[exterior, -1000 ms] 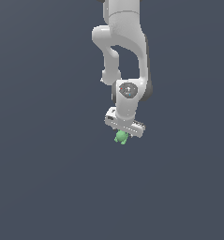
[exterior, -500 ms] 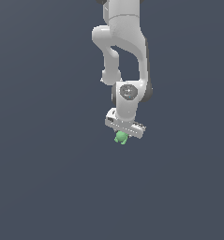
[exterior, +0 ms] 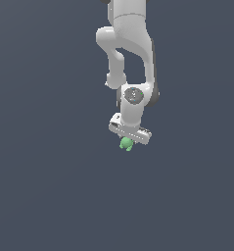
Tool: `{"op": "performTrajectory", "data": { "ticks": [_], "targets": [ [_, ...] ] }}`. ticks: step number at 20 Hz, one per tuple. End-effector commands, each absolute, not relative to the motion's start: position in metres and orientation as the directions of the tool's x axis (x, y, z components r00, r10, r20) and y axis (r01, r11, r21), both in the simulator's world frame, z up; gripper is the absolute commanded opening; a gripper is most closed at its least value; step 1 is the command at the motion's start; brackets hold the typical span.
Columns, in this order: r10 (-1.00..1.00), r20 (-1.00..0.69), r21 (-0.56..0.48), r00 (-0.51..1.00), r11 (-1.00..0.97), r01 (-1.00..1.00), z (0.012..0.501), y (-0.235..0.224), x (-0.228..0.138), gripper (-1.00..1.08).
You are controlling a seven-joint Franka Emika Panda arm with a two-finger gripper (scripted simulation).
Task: Pick up the object and move it to a goal position.
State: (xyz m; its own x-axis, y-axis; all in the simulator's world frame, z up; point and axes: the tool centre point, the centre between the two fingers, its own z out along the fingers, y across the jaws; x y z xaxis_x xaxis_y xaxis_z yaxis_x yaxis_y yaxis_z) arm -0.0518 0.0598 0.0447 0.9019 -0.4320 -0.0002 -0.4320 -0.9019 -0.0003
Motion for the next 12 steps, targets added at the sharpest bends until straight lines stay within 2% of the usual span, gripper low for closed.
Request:
{"op": "performTrajectory", "data": {
  "ticks": [1, 12],
  "targets": [
    [-0.432, 0.001, -0.001, 0.902, -0.902, -0.432, 0.051, 0.057, -0.049, -1.00],
    [-0.432, 0.001, -0.001, 0.902, -0.902, -0.432, 0.116, 0.023, -0.023, -1.00]
  ]
}}
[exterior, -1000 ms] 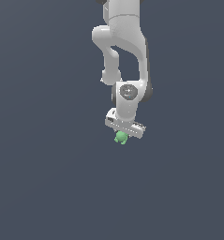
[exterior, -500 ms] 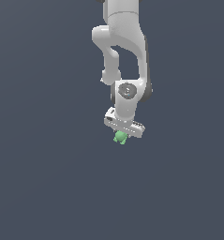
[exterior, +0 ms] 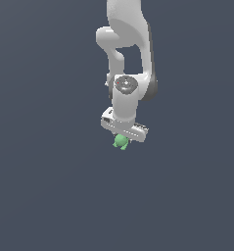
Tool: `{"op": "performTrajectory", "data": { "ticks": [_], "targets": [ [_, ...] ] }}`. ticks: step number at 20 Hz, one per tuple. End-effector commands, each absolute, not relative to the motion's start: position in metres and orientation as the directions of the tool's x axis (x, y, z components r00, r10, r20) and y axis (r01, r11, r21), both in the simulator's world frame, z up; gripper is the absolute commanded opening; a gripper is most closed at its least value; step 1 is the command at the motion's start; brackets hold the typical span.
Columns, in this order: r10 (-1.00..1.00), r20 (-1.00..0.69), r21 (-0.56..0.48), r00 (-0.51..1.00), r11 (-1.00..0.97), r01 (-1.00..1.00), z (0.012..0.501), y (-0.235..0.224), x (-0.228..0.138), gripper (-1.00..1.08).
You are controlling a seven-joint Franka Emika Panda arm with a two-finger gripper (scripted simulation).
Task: Pick up the object and move it to a goal position.
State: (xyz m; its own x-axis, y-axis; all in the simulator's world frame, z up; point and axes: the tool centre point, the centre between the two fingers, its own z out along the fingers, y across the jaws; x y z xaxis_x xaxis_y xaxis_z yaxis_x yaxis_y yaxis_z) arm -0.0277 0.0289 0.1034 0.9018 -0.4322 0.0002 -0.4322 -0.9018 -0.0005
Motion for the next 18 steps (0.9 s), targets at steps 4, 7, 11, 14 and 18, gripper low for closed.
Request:
{"op": "performTrajectory", "data": {
  "ticks": [4, 7, 11, 14, 18],
  "targets": [
    [-0.433, 0.000, -0.001, 0.902, -0.902, -0.433, 0.151, 0.004, -0.008, -1.00],
    [-0.433, 0.000, -0.001, 0.902, -0.902, -0.433, 0.179, -0.011, 0.004, -1.00],
    [-0.433, 0.000, -0.001, 0.902, -0.902, -0.433, 0.216, -0.030, 0.020, -1.00],
    [-0.433, 0.000, -0.001, 0.902, -0.902, -0.433, 0.242, -0.044, 0.031, -1.00],
    [-0.432, 0.000, 0.000, 0.902, -0.902, -0.432, 0.271, -0.059, 0.045, -1.00]
  ]
}}
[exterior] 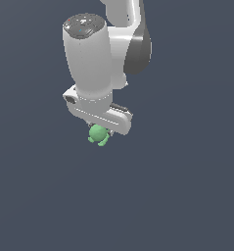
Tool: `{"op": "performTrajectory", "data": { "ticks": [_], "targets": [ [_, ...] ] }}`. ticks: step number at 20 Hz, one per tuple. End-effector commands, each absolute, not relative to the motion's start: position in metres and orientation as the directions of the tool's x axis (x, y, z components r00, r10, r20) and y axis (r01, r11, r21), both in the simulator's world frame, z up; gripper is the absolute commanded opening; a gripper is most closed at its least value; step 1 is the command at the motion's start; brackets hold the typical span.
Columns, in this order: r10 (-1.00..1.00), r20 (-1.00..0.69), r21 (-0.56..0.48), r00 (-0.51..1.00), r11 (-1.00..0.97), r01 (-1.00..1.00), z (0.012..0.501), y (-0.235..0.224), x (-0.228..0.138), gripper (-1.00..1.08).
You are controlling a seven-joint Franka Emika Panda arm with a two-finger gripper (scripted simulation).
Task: Pick up the object and move it to a goal position.
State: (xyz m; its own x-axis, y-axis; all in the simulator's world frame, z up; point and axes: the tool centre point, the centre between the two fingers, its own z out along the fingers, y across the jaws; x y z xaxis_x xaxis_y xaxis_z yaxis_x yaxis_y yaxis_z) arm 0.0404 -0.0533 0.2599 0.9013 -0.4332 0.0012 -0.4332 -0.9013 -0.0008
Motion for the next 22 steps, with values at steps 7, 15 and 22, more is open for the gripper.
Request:
{"op": "performTrajectory", "data": {
  "ticks": [7, 15, 22],
  "targets": [
    [-0.432, 0.000, 0.000, 0.902, -0.902, -0.432, 0.311, -0.080, 0.065, -1.00],
    [-0.432, 0.000, 0.000, 0.902, -0.902, -0.432, 0.334, -0.092, 0.078, -1.00],
    [-0.432, 0.000, 0.000, 0.902, -0.902, -0.432, 0.341, -0.096, 0.081, -1.00]
  ]
}}
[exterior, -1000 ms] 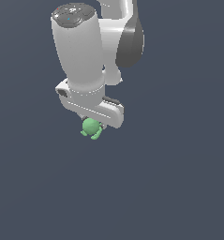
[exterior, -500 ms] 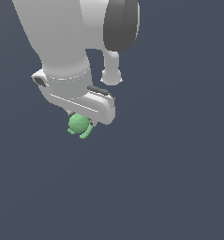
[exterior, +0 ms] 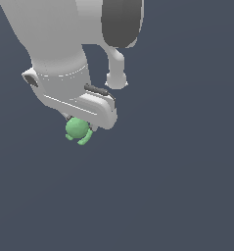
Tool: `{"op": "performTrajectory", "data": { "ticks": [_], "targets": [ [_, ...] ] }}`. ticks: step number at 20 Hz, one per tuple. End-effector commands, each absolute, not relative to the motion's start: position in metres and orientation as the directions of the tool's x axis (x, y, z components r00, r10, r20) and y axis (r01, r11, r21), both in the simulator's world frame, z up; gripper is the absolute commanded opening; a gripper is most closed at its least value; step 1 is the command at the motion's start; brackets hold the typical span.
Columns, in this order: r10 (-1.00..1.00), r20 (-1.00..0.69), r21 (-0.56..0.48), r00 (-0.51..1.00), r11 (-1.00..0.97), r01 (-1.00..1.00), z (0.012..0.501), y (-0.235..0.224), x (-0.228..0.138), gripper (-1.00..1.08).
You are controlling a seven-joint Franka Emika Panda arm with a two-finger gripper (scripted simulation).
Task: Pick up the object and move it to a goal position.
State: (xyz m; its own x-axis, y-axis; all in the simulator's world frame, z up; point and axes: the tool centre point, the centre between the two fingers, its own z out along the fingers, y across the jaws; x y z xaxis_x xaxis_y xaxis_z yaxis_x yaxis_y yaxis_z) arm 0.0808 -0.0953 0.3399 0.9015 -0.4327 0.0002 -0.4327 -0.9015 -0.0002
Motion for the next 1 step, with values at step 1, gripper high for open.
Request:
{"op": "performTrajectory", "data": {
  "ticks": [1],
  "targets": [
    [-0.432, 0.000, 0.000, 0.902, -0.902, -0.432, 0.3410, -0.0956, 0.0815, -1.00]
  ]
}}
